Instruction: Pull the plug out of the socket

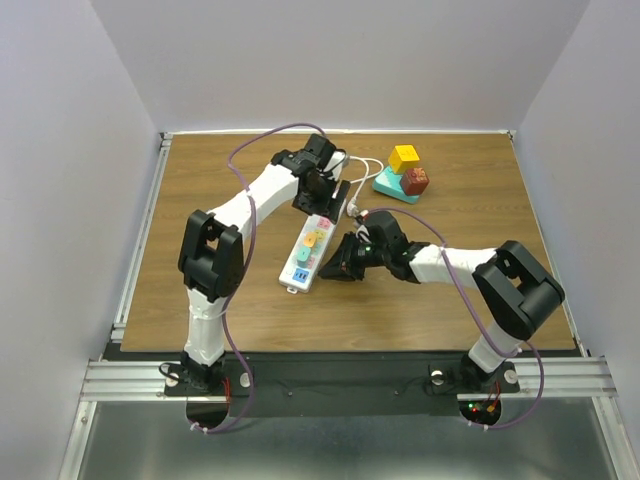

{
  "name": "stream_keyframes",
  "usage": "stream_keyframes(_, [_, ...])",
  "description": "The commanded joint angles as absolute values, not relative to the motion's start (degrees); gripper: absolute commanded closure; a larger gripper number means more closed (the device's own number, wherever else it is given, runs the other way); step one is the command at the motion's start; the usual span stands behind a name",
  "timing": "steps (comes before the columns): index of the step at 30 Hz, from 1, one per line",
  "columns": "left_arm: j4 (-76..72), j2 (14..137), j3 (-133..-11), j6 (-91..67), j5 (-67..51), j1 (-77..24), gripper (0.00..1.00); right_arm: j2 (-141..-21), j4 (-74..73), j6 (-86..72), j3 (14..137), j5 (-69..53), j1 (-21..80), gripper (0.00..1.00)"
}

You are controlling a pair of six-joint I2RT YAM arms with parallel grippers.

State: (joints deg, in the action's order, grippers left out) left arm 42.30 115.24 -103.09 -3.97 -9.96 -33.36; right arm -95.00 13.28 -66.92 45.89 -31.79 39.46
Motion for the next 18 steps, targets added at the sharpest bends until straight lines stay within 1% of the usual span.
stream_keyframes(1, [44.56, 114.79, -102.66, -3.16, -4.23, -31.82, 0.21, -92.11, 14.41, -67.24, 44.39, -30.67, 39.81, 0.76])
stream_keyframes(8, [46.93, 116.1, -102.4, -3.69, -1.06, -32.61, 0.21, -92.37, 14.41, -67.24, 44.12, -30.85, 39.73, 0.76])
stream_keyframes(18, [48.16, 114.26, -96.42, -4.39, -2.72, -34.89, 0.23, -94.04, 14.5, -66.97, 44.65, -31.29, 39.81, 0.75])
